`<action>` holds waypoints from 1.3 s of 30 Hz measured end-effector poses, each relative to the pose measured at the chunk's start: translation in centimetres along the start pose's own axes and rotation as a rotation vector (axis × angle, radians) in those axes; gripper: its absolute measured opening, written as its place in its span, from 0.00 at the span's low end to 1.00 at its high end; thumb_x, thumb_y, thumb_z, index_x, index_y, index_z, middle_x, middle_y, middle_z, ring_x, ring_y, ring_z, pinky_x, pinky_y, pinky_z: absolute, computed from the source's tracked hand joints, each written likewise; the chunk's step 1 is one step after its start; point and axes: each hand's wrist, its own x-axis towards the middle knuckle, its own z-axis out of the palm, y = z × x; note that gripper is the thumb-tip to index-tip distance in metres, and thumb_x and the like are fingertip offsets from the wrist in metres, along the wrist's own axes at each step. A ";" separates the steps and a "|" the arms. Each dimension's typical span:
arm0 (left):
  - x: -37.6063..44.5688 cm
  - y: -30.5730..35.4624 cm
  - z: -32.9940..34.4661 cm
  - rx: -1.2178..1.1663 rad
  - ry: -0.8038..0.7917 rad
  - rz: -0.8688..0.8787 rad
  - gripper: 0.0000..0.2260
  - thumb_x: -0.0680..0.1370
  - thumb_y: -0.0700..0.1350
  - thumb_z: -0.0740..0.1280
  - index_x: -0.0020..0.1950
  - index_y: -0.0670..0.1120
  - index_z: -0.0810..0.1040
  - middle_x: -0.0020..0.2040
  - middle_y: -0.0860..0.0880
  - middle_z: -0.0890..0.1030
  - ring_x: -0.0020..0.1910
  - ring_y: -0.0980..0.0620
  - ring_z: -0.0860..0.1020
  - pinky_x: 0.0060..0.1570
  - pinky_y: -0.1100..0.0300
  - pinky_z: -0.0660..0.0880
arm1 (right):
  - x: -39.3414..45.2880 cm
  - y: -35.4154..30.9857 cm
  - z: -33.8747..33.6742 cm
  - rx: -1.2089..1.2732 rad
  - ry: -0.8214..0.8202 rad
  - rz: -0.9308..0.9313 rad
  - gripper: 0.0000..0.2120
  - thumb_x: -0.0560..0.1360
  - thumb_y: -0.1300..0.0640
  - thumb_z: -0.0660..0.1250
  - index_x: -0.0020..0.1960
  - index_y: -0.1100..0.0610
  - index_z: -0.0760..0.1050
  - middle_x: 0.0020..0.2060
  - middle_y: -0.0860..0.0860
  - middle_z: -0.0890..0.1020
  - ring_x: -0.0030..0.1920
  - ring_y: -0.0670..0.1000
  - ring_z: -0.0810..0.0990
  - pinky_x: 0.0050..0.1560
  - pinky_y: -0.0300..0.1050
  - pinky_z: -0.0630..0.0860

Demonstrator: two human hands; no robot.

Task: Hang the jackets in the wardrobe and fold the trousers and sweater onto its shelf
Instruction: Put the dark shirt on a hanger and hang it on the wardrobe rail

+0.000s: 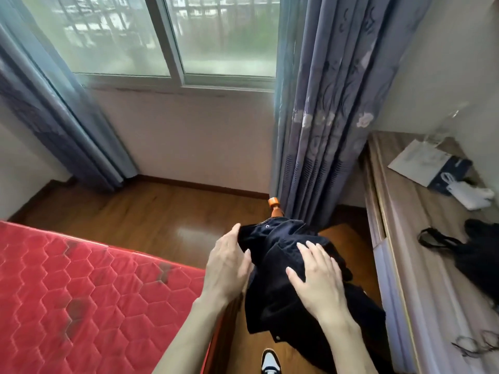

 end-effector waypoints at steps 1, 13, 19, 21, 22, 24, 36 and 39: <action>1.1 -0.3 0.8 0.003 -0.003 -0.037 0.30 0.83 0.48 0.67 0.83 0.44 0.61 0.76 0.46 0.73 0.76 0.49 0.69 0.74 0.52 0.70 | 1.0 0.5 0.2 -0.012 -0.047 0.002 0.32 0.84 0.39 0.60 0.84 0.47 0.55 0.83 0.47 0.58 0.84 0.49 0.50 0.84 0.52 0.50; 9.4 -3.8 8.7 0.092 -0.316 -0.444 0.18 0.81 0.48 0.67 0.70 0.46 0.72 0.67 0.45 0.75 0.67 0.42 0.74 0.65 0.47 0.73 | 7.3 4.2 -2.1 0.006 -0.174 -0.006 0.32 0.84 0.41 0.61 0.84 0.47 0.55 0.81 0.44 0.63 0.81 0.46 0.59 0.81 0.47 0.57; 9.1 -3.0 7.3 -0.163 -0.242 -0.399 0.13 0.82 0.43 0.68 0.43 0.55 0.68 0.42 0.55 0.78 0.46 0.47 0.77 0.45 0.55 0.69 | 8.7 2.5 -1.0 0.019 -0.205 -0.060 0.32 0.83 0.41 0.62 0.84 0.48 0.57 0.80 0.45 0.66 0.80 0.47 0.62 0.80 0.48 0.58; 9.0 -2.5 5.9 -0.209 -0.237 -0.379 0.13 0.82 0.43 0.68 0.41 0.54 0.68 0.37 0.56 0.77 0.41 0.49 0.74 0.42 0.54 0.69 | 8.6 1.4 -0.3 0.016 -0.216 -0.092 0.32 0.83 0.41 0.63 0.83 0.48 0.59 0.78 0.45 0.69 0.78 0.48 0.65 0.80 0.48 0.59; 9.1 -2.2 5.1 -0.215 -0.240 -0.354 0.12 0.83 0.44 0.68 0.42 0.52 0.69 0.37 0.55 0.76 0.39 0.50 0.74 0.42 0.54 0.69 | 8.4 0.8 0.0 0.013 -0.222 -0.096 0.31 0.83 0.41 0.64 0.82 0.48 0.61 0.76 0.46 0.71 0.76 0.49 0.68 0.78 0.48 0.63; 9.2 -1.4 3.7 -0.214 -0.252 -0.284 0.11 0.82 0.45 0.68 0.42 0.51 0.70 0.36 0.54 0.76 0.37 0.52 0.73 0.41 0.55 0.70 | 8.1 -0.3 0.3 0.017 -0.244 -0.084 0.28 0.81 0.40 0.65 0.78 0.49 0.65 0.69 0.48 0.75 0.70 0.51 0.72 0.71 0.49 0.70; 9.6 8.3 -4.4 -0.750 -0.103 -0.076 0.08 0.83 0.44 0.68 0.44 0.45 0.75 0.36 0.53 0.77 0.37 0.55 0.75 0.35 0.58 0.74 | 3.4 -6.1 0.6 0.092 -0.203 0.096 0.33 0.76 0.29 0.60 0.71 0.51 0.69 0.64 0.51 0.79 0.64 0.58 0.81 0.59 0.52 0.76; 8.6 10.0 -5.7 -0.812 -0.033 -0.035 0.09 0.83 0.44 0.68 0.45 0.44 0.74 0.37 0.50 0.77 0.37 0.55 0.76 0.34 0.59 0.77 | 2.1 -6.4 0.6 0.102 -0.071 0.120 0.21 0.83 0.40 0.58 0.69 0.52 0.73 0.62 0.51 0.80 0.60 0.58 0.82 0.55 0.51 0.76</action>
